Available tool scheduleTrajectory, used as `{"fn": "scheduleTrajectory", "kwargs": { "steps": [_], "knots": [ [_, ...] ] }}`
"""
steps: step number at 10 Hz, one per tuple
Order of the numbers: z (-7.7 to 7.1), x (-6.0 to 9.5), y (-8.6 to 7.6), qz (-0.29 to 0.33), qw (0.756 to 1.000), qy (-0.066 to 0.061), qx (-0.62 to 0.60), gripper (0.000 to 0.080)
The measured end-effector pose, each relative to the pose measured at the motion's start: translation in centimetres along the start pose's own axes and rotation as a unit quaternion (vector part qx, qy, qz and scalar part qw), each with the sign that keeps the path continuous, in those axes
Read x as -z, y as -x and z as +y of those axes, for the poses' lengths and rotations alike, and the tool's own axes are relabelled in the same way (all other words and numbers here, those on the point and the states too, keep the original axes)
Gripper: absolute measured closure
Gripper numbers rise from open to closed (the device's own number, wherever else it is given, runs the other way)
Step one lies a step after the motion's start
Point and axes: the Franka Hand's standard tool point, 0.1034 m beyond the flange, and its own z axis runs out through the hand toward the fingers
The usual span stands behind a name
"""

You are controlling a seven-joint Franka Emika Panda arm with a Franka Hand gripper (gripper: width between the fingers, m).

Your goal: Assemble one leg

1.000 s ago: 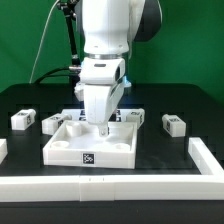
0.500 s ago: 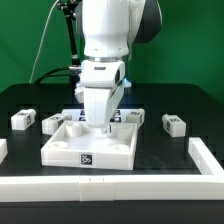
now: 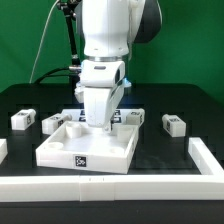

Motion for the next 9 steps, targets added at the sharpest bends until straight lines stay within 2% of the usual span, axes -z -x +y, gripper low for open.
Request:
{"fn": "scheduleTrajectory", "kwargs": {
  "steps": [3,4,5,7,8,9],
  "knots": [
    [0.1,0.1,0.0,-0.001,1.0,0.0,0.01,0.0741],
    [0.7,0.3,-0.1,-0.001,0.999,0.003,0.038,0.0741],
    [1.0,0.5,-0.5,-0.001,0.998,0.004,0.055,0.0741],
    [1.6,0.4,-2.4,0.001,0.998,-0.001,0.068,0.0741],
    [2.0,0.2,-3.2,0.003,0.998,0.001,0.068,0.0741],
    [2.1,0.2,-3.0,0.003,0.998,0.003,0.067,0.0741]
  ]
}}
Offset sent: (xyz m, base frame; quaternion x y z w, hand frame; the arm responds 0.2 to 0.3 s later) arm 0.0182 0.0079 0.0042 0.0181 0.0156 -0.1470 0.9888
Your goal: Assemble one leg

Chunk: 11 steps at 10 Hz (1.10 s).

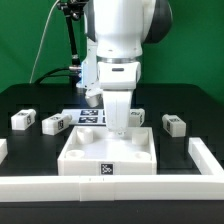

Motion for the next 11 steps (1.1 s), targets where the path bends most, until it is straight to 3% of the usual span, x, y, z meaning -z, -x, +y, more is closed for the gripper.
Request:
{"fn": "scheduleTrajectory", "kwargs": {
  "steps": [4,11],
  "knots": [
    [0.3,-0.1,-0.3,0.001,1.0,0.001,0.007,0.0741],
    [2.9,0.0,-6.3,0.018,0.999,0.021,0.043,0.0741]
  ]
}}
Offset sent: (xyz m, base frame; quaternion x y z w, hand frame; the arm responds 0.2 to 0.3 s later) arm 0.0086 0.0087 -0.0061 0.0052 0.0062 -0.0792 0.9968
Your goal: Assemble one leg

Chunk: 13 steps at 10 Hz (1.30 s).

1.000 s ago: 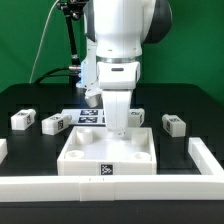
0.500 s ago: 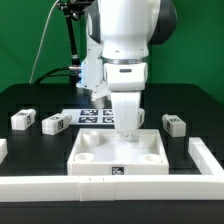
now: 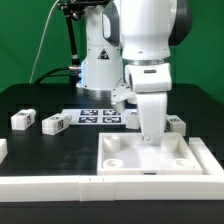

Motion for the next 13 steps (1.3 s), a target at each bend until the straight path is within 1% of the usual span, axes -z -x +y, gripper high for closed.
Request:
{"fn": "scheduleTrajectory", "kwargs": {
  "steps": [1,2,5,6,7,8,9,10,13],
  "knots": [
    [0.24,-0.04,-0.56,0.0,1.0,0.0,-0.013,0.0741],
    [0.47,0.0,-0.67,-0.001,1.0,-0.001,-0.018,0.0741],
    [0.45,-0.03,-0.57,-0.001,1.0,-0.002,-0.022,0.0741],
    [0.45,-0.03,-0.56,-0.001,1.0,-0.002,-0.022,0.0561],
    [0.45,-0.03,-0.56,-0.001,1.0,-0.002,-0.022,0.0417],
    [0.45,-0.03,-0.56,-0.001,1.0,-0.002,-0.022,0.0417],
    [0.45,-0.03,-0.55,-0.001,1.0,-0.002,-0.022,0.024],
    [0.45,-0.03,-0.55,-0.001,1.0,-0.002,-0.022,0.0169],
    [0.45,-0.03,-0.55,-0.001,1.0,-0.002,-0.022,0.0155]
  ]
}}
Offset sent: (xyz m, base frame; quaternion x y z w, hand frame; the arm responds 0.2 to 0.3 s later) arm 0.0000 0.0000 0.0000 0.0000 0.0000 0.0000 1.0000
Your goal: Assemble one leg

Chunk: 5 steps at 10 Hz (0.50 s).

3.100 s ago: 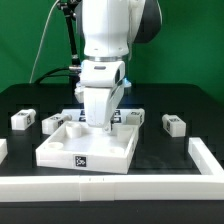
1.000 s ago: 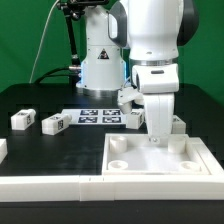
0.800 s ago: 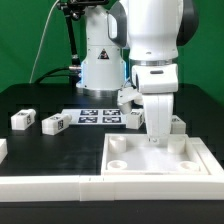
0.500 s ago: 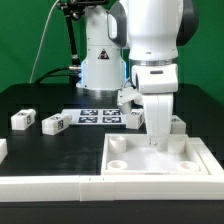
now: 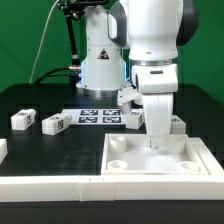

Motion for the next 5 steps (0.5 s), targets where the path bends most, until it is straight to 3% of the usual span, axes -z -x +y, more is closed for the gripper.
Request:
{"fn": "scheduleTrajectory", "kwargs": {
  "steps": [2,5],
  "knots": [
    [0.0,0.1,0.0,0.0,1.0,0.001,-0.001,0.0151],
    [-1.2,2.5,-1.0,-0.003,0.999,0.015,-0.041,0.0151]
  ]
}}
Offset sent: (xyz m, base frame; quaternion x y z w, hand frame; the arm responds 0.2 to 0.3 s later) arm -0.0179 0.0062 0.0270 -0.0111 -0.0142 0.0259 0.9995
